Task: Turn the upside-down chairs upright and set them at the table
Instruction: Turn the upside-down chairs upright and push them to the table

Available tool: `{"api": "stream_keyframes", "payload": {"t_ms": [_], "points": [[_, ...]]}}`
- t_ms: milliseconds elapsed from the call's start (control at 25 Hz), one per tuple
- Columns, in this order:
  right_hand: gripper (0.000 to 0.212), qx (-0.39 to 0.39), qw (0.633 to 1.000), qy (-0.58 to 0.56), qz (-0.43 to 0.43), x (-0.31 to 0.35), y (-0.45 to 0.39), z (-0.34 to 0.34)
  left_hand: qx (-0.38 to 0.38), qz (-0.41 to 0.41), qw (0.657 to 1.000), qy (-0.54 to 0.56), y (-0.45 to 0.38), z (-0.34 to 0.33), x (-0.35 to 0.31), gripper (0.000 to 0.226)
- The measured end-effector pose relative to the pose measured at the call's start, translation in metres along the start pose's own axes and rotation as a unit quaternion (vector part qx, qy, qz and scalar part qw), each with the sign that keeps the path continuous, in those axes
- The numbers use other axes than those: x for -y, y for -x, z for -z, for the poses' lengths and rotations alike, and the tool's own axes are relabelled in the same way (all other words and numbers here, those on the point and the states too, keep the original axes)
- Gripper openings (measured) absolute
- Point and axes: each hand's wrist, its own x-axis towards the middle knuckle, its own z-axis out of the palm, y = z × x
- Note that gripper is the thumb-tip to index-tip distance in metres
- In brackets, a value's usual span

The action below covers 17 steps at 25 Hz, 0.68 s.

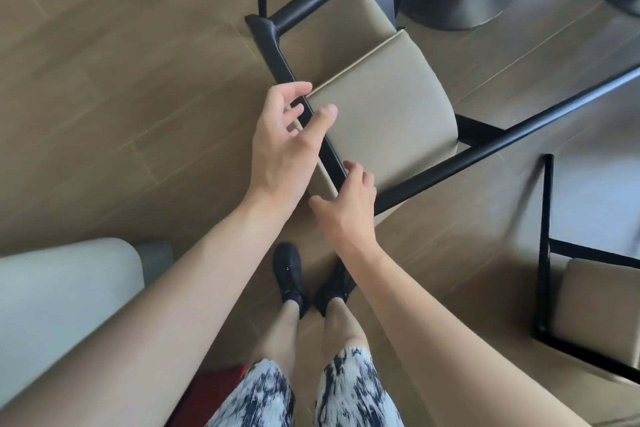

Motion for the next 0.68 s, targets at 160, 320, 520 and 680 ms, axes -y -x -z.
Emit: {"api": "stream_keyframes", "payload": {"t_ms": [160, 320, 520, 680], "points": [[0.077, -0.017, 0.998, 0.051, 0.021, -0.016, -0.023, -0.018, -0.017, 0.055, 0.998, -0.012, -0.011, -0.003, 0.048, 0.044], [0.078, -0.026, 0.997, 0.074, 0.010, -0.043, -0.043, -0.032, 0.005, 0.131, 0.991, -0.027, -0.024, -0.014, 0.095, 0.074], [0.064, -0.096, 0.982, 0.155, 0.048, -0.068, -0.058, -0.042, -0.035, 0.232, 0.971, 0.046, -0.050, -0.034, 0.131, 0.092], [0.073, -0.116, 0.956, 0.254, 0.087, -0.078, -0.055, -0.048, -0.051, 0.246, 0.965, 0.079, -0.063, -0.044, 0.145, 0.074]]}}
